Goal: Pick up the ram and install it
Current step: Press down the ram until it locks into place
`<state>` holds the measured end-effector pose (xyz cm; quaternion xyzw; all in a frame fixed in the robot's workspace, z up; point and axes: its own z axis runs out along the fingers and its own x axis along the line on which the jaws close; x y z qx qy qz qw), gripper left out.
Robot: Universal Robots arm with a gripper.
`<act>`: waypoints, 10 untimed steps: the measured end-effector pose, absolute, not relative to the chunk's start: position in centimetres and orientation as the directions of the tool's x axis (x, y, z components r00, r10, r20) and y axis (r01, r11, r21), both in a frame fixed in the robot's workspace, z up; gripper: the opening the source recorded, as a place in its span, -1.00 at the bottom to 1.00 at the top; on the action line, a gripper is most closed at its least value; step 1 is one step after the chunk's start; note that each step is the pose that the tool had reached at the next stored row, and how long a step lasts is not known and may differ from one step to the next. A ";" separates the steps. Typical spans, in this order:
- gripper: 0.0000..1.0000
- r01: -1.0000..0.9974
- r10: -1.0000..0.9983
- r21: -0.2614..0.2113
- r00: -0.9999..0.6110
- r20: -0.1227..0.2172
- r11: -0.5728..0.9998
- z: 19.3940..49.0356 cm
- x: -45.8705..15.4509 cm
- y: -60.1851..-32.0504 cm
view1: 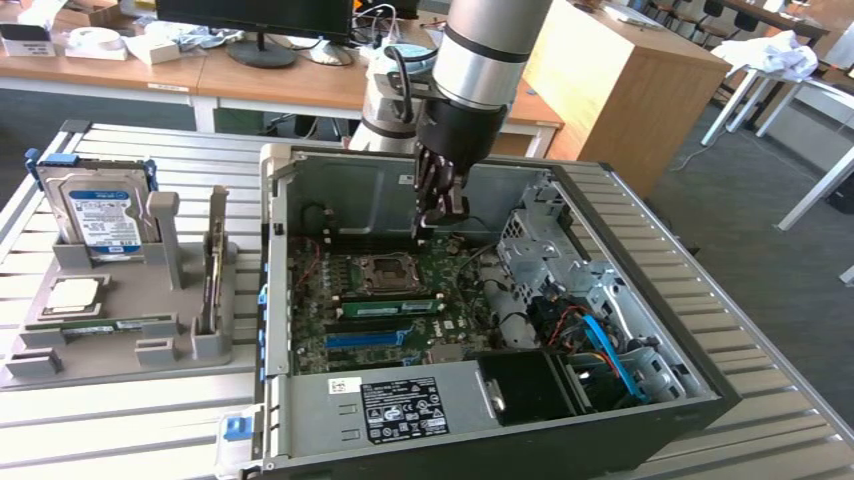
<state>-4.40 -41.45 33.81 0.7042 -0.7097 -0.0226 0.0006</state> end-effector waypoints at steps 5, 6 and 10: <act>-0.80 -0.999 -0.999 0.033 -0.009 -0.031 0.008 33.8 -4.4 -41.5; -0.80 -0.999 -0.999 0.033 -0.013 -0.031 0.012 33.8 -4.4 -41.5; -0.80 -0.996 -0.996 0.033 -0.079 -0.031 0.078 33.8 -4.4 -41.5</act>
